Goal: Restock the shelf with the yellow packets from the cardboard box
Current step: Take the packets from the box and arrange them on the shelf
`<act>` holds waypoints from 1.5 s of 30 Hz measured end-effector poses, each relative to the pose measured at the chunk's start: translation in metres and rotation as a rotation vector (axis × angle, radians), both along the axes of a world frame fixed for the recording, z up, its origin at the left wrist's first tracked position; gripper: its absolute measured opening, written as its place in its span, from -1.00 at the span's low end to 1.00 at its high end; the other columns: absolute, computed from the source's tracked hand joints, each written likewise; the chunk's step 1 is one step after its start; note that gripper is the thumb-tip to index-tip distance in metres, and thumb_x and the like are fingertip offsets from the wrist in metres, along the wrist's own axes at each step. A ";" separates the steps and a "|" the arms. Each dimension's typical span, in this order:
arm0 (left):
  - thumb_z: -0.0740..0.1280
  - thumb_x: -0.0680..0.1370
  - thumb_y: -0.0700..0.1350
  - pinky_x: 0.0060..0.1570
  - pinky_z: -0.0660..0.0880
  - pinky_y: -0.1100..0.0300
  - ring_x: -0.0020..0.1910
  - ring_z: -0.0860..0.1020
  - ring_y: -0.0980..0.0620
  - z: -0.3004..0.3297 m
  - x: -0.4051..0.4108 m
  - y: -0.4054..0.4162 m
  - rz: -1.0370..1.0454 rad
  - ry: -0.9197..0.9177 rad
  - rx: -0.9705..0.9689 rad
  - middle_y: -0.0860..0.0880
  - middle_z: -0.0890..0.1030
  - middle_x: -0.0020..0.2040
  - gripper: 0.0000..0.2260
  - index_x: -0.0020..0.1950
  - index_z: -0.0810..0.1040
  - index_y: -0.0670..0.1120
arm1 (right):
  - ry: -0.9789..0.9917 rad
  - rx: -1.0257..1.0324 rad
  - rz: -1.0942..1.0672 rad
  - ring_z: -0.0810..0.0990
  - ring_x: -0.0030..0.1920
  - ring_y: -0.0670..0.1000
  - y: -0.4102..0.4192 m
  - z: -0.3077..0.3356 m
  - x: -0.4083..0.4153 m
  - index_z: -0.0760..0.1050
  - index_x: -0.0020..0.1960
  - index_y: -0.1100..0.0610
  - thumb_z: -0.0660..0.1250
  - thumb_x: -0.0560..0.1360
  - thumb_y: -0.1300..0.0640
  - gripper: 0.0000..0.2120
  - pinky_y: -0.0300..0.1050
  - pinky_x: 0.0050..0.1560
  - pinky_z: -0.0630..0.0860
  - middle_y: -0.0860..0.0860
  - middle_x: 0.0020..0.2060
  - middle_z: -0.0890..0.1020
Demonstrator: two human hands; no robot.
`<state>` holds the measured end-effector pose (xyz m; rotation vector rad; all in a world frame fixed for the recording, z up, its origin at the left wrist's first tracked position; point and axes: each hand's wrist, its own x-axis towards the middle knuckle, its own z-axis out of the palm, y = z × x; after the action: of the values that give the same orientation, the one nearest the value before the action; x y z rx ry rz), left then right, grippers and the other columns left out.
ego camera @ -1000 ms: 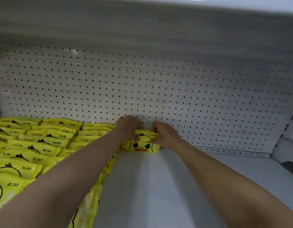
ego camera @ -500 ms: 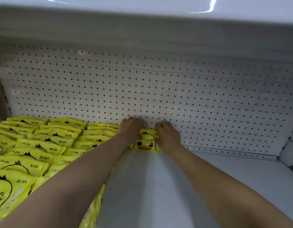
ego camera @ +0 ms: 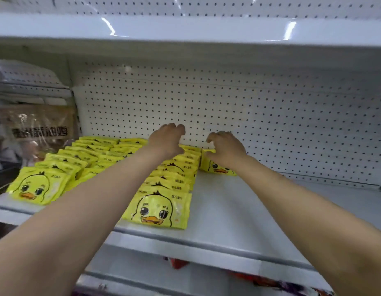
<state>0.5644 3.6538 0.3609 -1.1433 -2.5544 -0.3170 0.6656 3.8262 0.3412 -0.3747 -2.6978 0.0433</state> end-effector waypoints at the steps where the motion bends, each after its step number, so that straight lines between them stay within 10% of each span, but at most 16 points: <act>1: 0.44 0.47 -0.03 0.08 0.47 -0.01 0.25 0.41 -0.12 0.003 0.003 -0.024 0.007 0.003 0.017 -0.09 0.45 0.23 -0.49 0.38 0.37 -0.02 | 0.010 -0.006 0.026 0.39 0.30 0.11 -0.020 0.005 0.002 0.42 0.36 0.05 0.34 0.52 -0.01 -0.57 -0.01 0.11 0.45 0.08 0.24 0.51; 22: 0.27 0.55 0.20 0.10 0.51 -0.08 0.23 0.45 -0.12 -0.069 0.089 -0.497 0.499 0.148 0.121 -0.04 0.47 0.26 -0.56 0.33 0.44 -0.01 | 0.108 -0.066 0.632 0.35 0.38 0.08 -0.452 -0.041 -0.010 0.46 0.34 0.00 0.31 0.56 -0.11 -0.60 -0.04 0.35 0.32 -0.02 0.34 0.48; 45: 0.31 0.53 0.16 -0.01 0.52 -0.06 0.17 0.48 -0.19 -0.248 -0.072 -0.711 1.023 -0.228 0.014 -0.09 0.52 0.21 -0.59 0.27 0.49 -0.04 | -0.319 -0.007 1.080 0.36 0.38 0.08 -0.713 -0.211 -0.274 0.42 0.37 0.05 0.26 0.56 -0.14 -0.55 0.02 0.32 0.40 0.01 0.35 0.47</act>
<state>0.4922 2.9430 0.1133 0.3066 -2.9194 -0.1972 0.3912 3.1134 0.1302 1.1754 -2.8519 0.3168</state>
